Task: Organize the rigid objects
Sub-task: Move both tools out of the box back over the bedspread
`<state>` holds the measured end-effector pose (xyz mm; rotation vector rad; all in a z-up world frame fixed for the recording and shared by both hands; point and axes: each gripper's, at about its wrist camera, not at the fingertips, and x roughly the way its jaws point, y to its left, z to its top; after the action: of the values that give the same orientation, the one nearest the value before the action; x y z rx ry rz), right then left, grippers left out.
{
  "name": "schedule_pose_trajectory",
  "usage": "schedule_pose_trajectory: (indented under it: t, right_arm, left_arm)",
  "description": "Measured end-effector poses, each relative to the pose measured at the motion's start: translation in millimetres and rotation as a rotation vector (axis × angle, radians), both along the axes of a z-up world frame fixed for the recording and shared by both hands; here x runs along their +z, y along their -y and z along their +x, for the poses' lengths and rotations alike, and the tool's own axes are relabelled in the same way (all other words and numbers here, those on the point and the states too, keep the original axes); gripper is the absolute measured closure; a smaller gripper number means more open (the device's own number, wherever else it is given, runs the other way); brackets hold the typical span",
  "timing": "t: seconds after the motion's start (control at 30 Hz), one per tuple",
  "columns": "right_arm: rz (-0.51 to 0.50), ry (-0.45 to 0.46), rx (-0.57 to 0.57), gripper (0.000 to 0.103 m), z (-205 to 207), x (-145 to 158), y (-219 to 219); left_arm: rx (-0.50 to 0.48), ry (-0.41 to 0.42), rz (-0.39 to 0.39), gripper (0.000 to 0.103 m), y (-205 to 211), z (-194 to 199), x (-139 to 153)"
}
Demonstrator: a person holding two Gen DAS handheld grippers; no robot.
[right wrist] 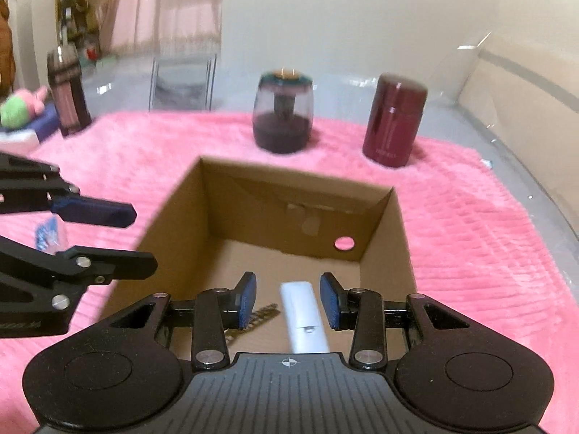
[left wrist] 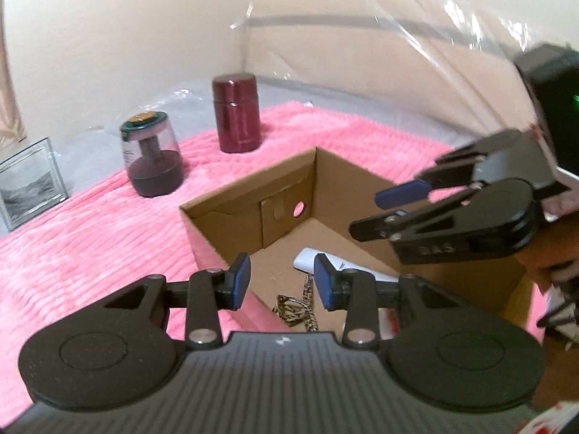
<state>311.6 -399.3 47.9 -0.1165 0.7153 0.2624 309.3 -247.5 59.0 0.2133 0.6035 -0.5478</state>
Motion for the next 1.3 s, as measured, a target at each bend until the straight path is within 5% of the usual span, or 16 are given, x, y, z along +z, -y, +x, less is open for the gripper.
schedule_pose_trajectory:
  t: [0.23, 0.5, 0.67, 1.3]
  right_arm:
    - [0.053, 0.094, -0.03, 0.068, -65, 30, -15]
    - [0.198, 0.16, -0.074, 0.066, -131, 41, -36]
    - [0.245, 0.161, -0.093, 0.053, -159, 35, -59]
    - [0.222, 0.106, 0.042, 0.037, -197, 13, -162]
  left_arm:
    - [0.063, 0.043, -0.075, 0.069, -36, -54, 19]
    - [0.132, 0.071, -0.116, 0.055, -88, -118, 25]
    - [0.198, 0.062, -0.117, 0.048, -120, -149, 23]
    - [0.432, 0.032, -0.075, 0.031, -235, -224, 2]
